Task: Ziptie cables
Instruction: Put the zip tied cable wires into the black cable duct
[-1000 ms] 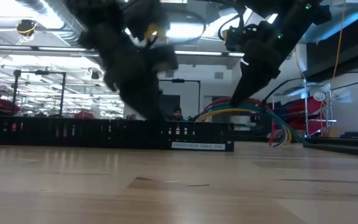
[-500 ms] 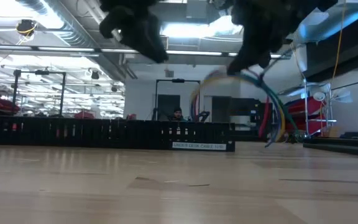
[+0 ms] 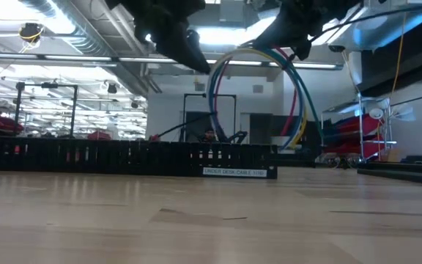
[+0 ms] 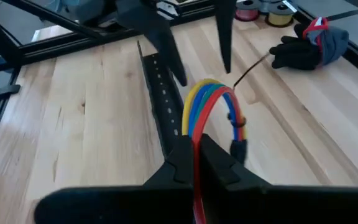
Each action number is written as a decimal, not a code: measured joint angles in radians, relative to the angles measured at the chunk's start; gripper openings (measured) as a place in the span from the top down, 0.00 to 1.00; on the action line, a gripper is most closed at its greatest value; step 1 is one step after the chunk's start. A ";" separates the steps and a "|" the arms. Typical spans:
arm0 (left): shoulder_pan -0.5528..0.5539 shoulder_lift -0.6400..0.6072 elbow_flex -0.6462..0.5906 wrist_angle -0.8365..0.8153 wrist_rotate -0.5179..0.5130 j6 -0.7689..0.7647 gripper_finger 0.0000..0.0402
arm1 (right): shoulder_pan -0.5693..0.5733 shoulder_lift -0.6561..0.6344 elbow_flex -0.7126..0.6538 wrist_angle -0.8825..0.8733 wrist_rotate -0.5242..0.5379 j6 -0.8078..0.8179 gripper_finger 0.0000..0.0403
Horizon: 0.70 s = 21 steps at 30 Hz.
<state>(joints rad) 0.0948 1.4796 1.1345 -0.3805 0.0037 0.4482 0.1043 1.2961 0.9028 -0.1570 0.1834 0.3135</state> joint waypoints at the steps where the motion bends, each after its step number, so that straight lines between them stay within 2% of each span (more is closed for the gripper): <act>1: 0.000 0.000 0.000 0.010 0.020 -0.004 0.55 | 0.000 0.000 0.000 0.000 0.003 0.001 1.00; 7: 0.005 0.024 0.001 0.046 0.048 -0.009 0.55 | 0.000 0.000 0.000 0.051 0.015 0.002 1.00; 14: 0.041 0.104 0.001 0.083 0.045 -0.052 0.55 | 0.000 0.000 0.000 0.065 -0.018 -0.003 1.00; 21: 0.049 0.108 0.000 0.110 0.071 -0.109 0.55 | 0.000 0.000 0.000 0.082 -0.019 -0.006 1.00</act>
<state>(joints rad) 0.1440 1.5879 1.1343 -0.2701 0.0742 0.3391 0.1043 1.2964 0.9028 -0.0750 0.1642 0.3079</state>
